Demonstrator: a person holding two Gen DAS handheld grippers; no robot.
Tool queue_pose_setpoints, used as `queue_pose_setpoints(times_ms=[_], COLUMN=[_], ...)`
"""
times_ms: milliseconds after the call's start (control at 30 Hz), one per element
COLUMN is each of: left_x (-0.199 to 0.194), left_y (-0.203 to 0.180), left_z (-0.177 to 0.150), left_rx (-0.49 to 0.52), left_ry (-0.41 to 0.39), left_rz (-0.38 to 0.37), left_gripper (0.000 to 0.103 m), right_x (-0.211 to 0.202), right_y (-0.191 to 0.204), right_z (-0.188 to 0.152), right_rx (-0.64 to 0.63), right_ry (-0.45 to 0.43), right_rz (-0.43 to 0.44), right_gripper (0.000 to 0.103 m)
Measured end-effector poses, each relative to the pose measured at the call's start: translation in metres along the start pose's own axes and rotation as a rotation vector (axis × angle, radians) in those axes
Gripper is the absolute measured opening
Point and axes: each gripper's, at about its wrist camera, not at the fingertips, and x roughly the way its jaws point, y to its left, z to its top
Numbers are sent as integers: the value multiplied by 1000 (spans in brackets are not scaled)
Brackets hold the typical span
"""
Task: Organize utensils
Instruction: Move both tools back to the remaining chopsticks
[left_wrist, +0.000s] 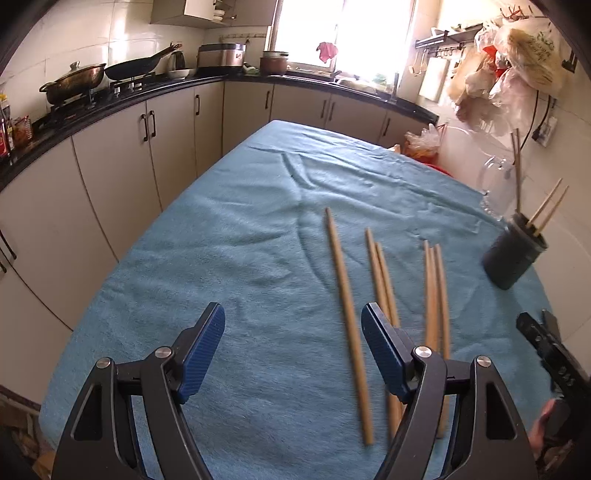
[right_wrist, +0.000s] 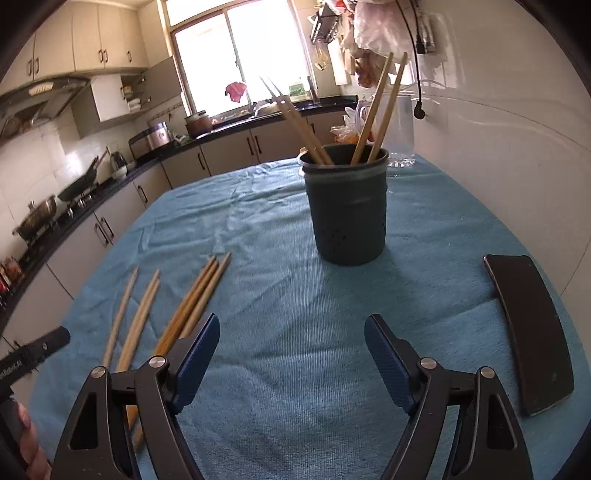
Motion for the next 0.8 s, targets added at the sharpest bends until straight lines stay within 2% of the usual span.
queue_pose_setpoints(times_ms=[300, 500, 567, 633, 700, 800], left_x=[15, 23, 23, 24, 24, 21], left_y=[3, 14, 14, 13, 12, 12], left_z=[-1, 1, 1, 1, 0, 0], left_rx=[-10, -64, -74, -69, -65, -66], left_ry=[-3, 34, 31, 36, 35, 17], left_rz=[7, -64, -64, -73, -76, -87], left_gripper=[75, 75, 75, 75, 75, 75], right_x=[15, 18, 20, 26, 34, 50], right_y=[-12, -2, 6, 14, 19, 29], right_z=[-1, -2, -1, 2, 6, 18], right_rx=[70, 17, -22, -40, -20, 7], right_ry=[73, 92, 104, 141, 201, 282], right_rz=[30, 4, -2, 29, 81, 147], right_gripper=[80, 77, 68, 55, 47, 39])
